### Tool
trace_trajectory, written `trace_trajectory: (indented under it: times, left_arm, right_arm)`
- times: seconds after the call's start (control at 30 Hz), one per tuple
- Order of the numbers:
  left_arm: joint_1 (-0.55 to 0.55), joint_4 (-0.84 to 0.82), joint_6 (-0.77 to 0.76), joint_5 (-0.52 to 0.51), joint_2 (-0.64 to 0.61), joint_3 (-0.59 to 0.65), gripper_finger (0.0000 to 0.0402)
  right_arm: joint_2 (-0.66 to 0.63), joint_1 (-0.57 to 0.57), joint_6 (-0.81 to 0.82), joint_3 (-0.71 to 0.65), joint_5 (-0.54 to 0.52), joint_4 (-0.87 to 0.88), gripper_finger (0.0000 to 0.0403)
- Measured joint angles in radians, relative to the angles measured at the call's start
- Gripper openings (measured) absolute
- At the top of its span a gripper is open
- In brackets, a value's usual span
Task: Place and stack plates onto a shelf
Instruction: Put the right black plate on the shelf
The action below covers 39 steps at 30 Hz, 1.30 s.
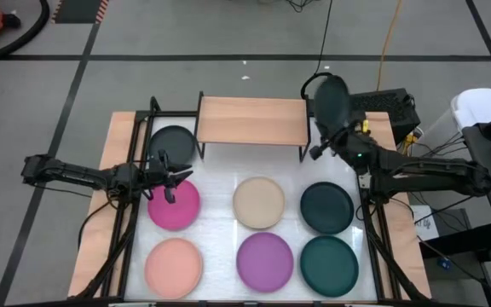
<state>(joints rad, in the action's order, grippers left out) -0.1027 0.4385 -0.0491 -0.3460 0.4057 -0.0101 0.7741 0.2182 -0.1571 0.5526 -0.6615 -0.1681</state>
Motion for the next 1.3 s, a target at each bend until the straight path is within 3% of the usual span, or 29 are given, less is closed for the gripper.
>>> trace_trajectory:
  times: [0.17, 0.43, 0.73, 1.3]
  left_arm:
    - [0.000, 0.000, 0.000, 0.000, 0.000, 0.000, 0.0097]
    - [0.000, 0.000, 0.000, 0.000, 0.000, 0.000, 0.0097]
    - [0.000, 0.000, 0.000, 0.000, 0.000, 0.000, 0.0097]
    - [0.000, 0.000, 0.000, 0.000, 0.000, 0.000, 0.0097]
  right_arm:
    - [0.102, -0.024, -0.095, 0.073, 0.154, -0.133, 0.0001]
    - [0.365, -0.024, -0.134, 0.207, 0.355, -0.080, 0.0000]
    - [0.517, -0.023, -0.146, 0.243, 0.352, -0.059, 0.0000]
    - [0.533, -0.023, -0.136, 0.243, 0.347, -0.014, 0.0003]
